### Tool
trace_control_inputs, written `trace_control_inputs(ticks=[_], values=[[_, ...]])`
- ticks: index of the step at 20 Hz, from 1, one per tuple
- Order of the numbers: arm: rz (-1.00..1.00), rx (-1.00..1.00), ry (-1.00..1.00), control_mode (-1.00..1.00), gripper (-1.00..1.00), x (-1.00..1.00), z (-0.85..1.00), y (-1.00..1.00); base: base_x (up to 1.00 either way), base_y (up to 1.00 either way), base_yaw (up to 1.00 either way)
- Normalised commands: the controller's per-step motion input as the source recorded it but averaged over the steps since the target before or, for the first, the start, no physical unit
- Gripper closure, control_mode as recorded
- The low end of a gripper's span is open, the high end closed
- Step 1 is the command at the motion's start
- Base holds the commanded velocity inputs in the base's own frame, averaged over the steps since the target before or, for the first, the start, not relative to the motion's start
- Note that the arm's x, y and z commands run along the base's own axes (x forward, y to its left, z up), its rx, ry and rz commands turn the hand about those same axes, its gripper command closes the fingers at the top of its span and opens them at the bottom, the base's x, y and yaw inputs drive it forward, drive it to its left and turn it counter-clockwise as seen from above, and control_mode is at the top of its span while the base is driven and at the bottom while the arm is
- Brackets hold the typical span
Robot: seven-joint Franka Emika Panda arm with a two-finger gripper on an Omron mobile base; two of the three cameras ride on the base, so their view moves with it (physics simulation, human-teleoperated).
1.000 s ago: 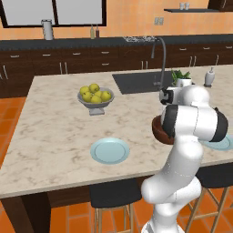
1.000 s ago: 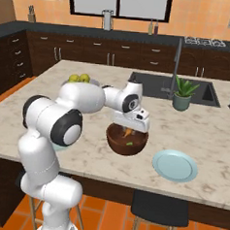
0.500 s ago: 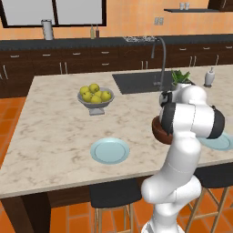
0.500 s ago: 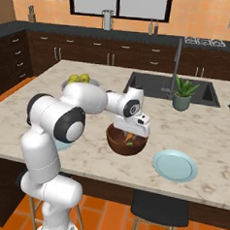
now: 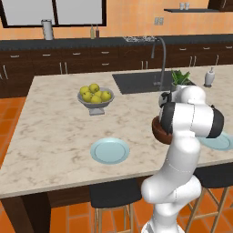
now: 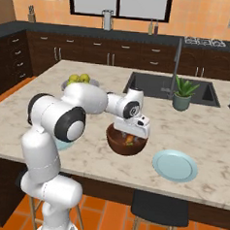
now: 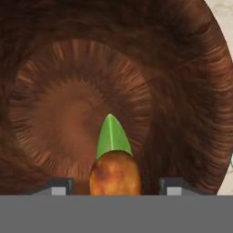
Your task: Pick the chicken drumstick and lemon wedge from their plates and place them in the bowl. Then put the bowl in the fridge.
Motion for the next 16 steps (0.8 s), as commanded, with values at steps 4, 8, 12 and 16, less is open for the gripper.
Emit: trace_control_inputs(ticks=[4, 8, 12, 16], values=[[0.00, 0.00, -0.05, -1.00, -1.00, -0.06, 0.22, 0.14, 0.00, 0.00, 0.00], [0.00, -0.01, -0.06, -1.00, -1.00, -0.12, 0.65, 0.60, 0.00, 0.00, 0.00], [0.00, -0.06, 0.00, -1.00, -1.00, -0.02, 0.20, 0.79, 0.00, 0.00, 0.00], [0.00, -0.04, 0.00, -1.00, -1.00, 0.00, 0.00, 0.86, 0.00, 0.00, 0.00]])
